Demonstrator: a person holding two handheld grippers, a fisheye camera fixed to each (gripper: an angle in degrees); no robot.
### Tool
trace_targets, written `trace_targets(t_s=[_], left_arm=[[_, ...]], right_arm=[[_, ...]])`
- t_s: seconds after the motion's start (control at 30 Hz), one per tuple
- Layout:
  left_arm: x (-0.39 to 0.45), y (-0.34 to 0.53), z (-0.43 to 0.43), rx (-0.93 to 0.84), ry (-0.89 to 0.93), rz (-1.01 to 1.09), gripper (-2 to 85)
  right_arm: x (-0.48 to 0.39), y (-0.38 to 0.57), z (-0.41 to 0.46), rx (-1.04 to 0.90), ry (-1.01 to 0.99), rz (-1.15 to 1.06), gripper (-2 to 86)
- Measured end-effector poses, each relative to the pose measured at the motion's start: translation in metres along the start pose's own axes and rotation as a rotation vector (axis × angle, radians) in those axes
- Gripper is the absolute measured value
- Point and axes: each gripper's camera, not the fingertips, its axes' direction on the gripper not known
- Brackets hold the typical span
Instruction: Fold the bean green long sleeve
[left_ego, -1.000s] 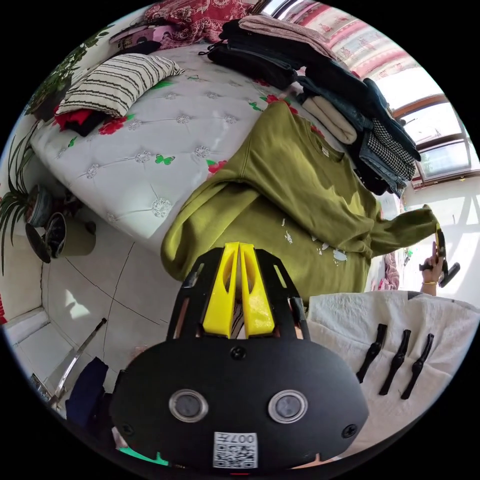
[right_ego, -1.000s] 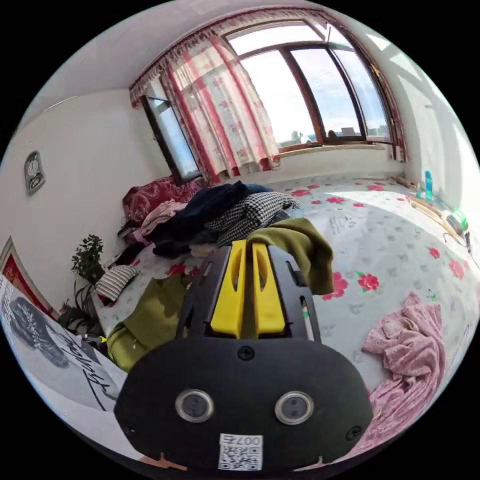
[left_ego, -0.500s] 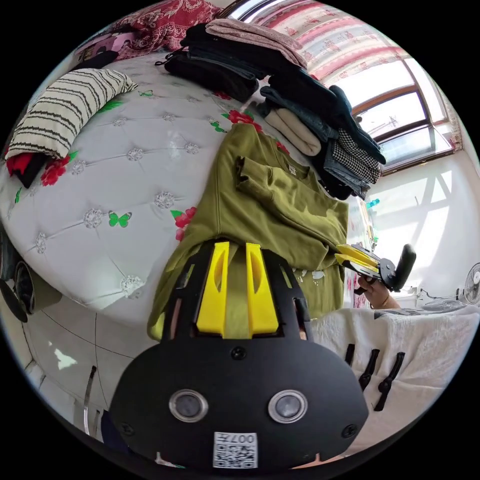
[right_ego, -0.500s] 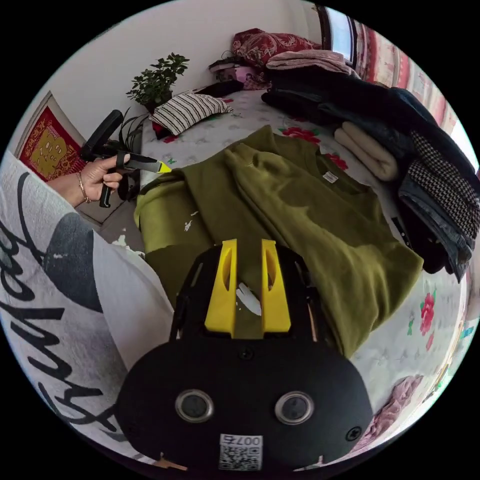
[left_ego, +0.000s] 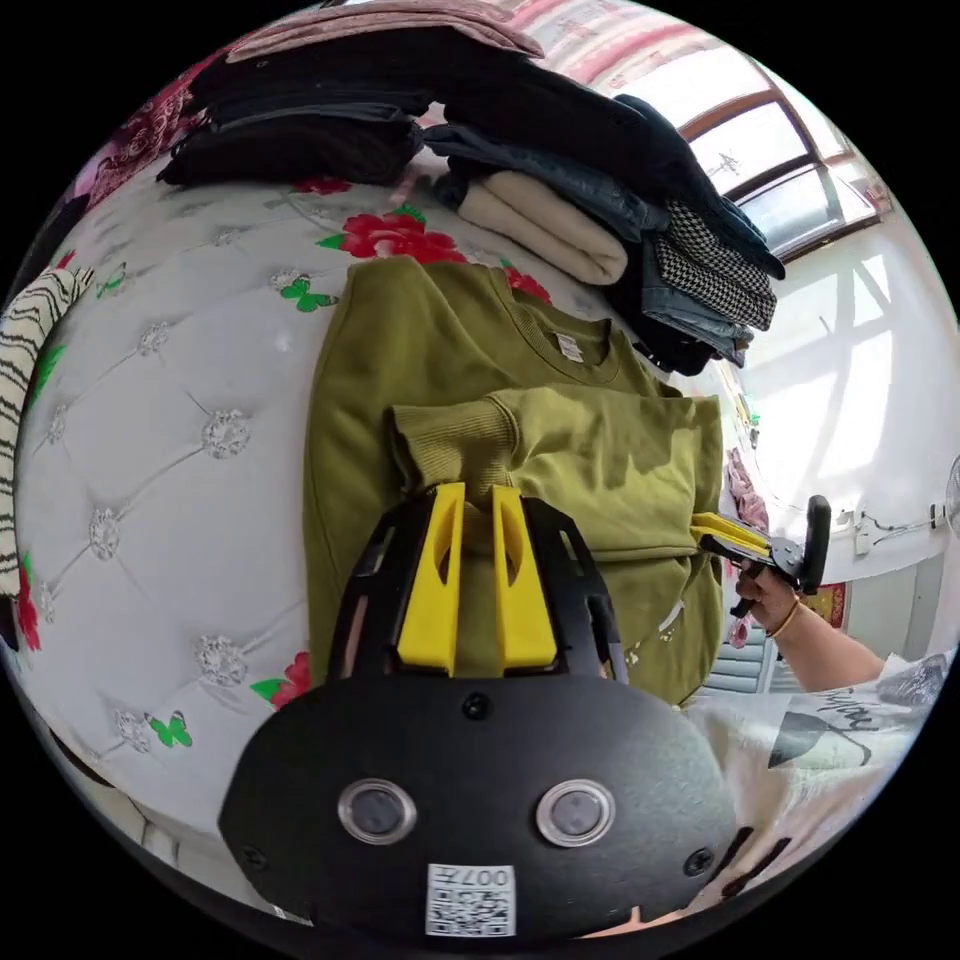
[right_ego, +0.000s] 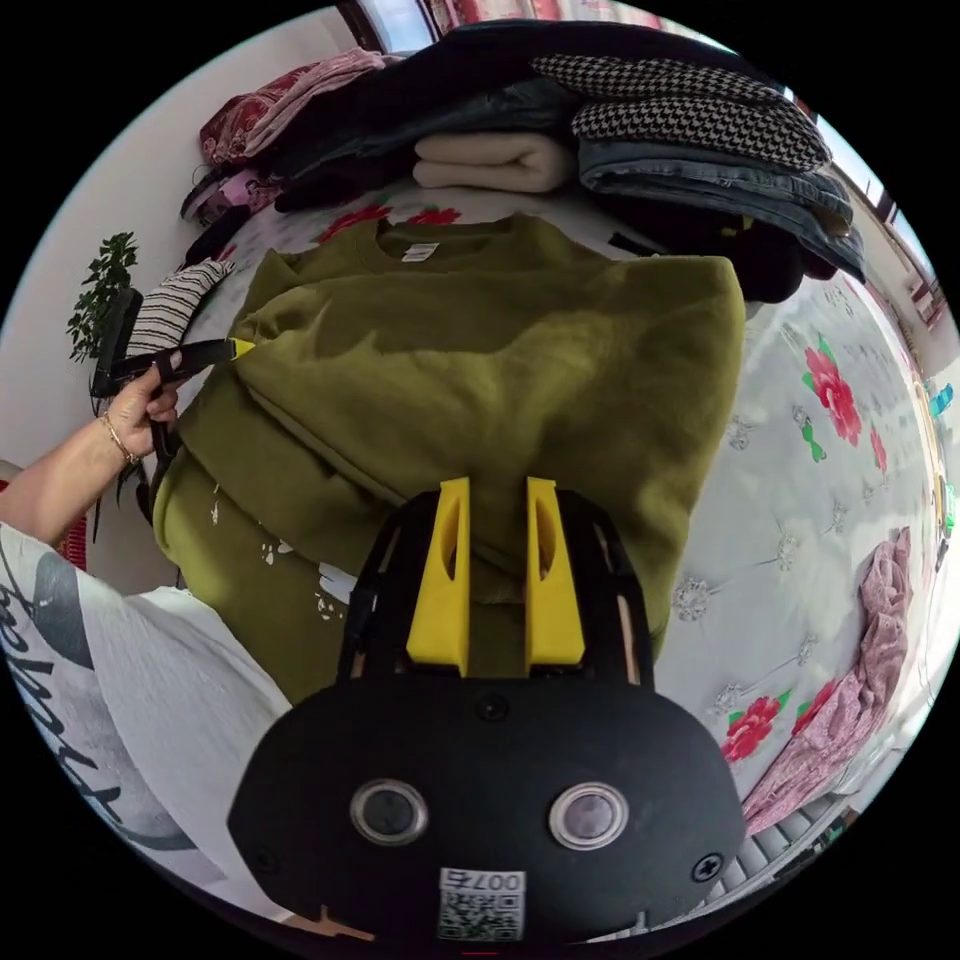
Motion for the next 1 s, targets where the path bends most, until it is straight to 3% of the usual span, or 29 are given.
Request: trace_targets(t_s=[0.2, 0.33, 0.53, 0.7, 0.8, 0.87, 1.0], left_arm=[[-0.019, 0.062, -0.071, 0.081, 0.009, -0.100, 3.9], [-0.043, 0.154, -0.122, 0.093, -0.068, -0.240, 6.4], [-0.043, 0.251, -0.144, 0.034, -0.084, -0.356, 10.9], [-0.027, 0.233, -0.102, -0.057, -0.042, -0.329, 11.2], [-0.020, 0.208, -0.097, -0.178, -0.128, -0.324, 9.4], [-0.012, 0.196, -0.105, -0.163, -0.116, -0.280, 1.6], [0.000, 0.163, -0.099, -0.202, -0.134, -0.228, 0.7]], right_arm=[[0.030, 0.032, -0.052, 0.052, -0.010, 0.167, 4.9], [0.073, 0.110, -0.077, 0.067, -0.078, 0.356, 5.8], [0.103, 0.211, -0.073, -0.047, -0.229, 0.477, 7.8], [0.101, 0.210, -0.058, -0.113, -0.185, 0.447, 6.0], [0.102, 0.191, -0.059, -0.103, -0.194, 0.389, 2.7], [0.102, 0.172, -0.064, -0.041, -0.198, 0.349, 0.8], [0.115, 0.137, -0.096, 0.174, -0.240, 0.347, 0.2]])
